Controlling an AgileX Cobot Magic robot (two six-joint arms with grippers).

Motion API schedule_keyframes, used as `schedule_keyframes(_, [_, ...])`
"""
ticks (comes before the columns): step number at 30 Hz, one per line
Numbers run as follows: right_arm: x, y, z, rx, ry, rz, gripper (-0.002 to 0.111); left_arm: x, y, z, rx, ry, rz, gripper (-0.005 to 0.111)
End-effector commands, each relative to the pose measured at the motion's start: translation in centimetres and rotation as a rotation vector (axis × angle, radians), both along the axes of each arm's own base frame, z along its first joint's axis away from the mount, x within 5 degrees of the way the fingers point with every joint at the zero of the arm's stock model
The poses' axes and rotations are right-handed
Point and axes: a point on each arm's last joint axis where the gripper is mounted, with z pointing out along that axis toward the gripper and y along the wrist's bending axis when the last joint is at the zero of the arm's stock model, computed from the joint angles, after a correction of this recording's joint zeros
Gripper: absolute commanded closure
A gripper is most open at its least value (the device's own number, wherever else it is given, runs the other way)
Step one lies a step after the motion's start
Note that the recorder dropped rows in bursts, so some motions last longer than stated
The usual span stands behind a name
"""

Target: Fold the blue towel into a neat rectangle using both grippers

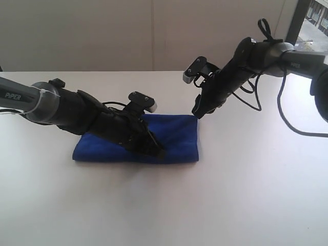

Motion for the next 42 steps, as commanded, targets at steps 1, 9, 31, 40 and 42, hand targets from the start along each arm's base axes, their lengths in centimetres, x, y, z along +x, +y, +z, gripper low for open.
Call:
schedule_keyframes(1, [0.1, -0.4, 1.3, 0.004, -0.033, -0.022, 0.048, -0.2, 0.1, -0.9, 0.007, 0.031, -0.012, 0.107])
schedule_keyframes(9, [-1.2, -0.3, 9.2, 0.073, -0.136, -0.066, 0.055, 0.2, 0.0, 3.8, -0.041, -0.087, -0.017, 0.107])
schedule_keyframes(31, [-7.4, 7.8, 3.6, 0.095, 0.229, 0.117, 0.108, 5.6, 10.3, 1.7, 0.186, -0.21, 0.251, 0.107])
schedule_keyframes(40, [-8.4, 6.9, -0.9, 0.002, 0.273, 0.069, 0.108, 6.2, 10.8, -1.0, 0.261, -0.216, 0.269, 0.107])
schedule_keyframes(42, [-8.7, 6.8, -1.6, -0.008, 0.296, 0.07, 0.108, 6.0, 10.6, -1.2, 0.253, -0.2, 0.254, 0.107])
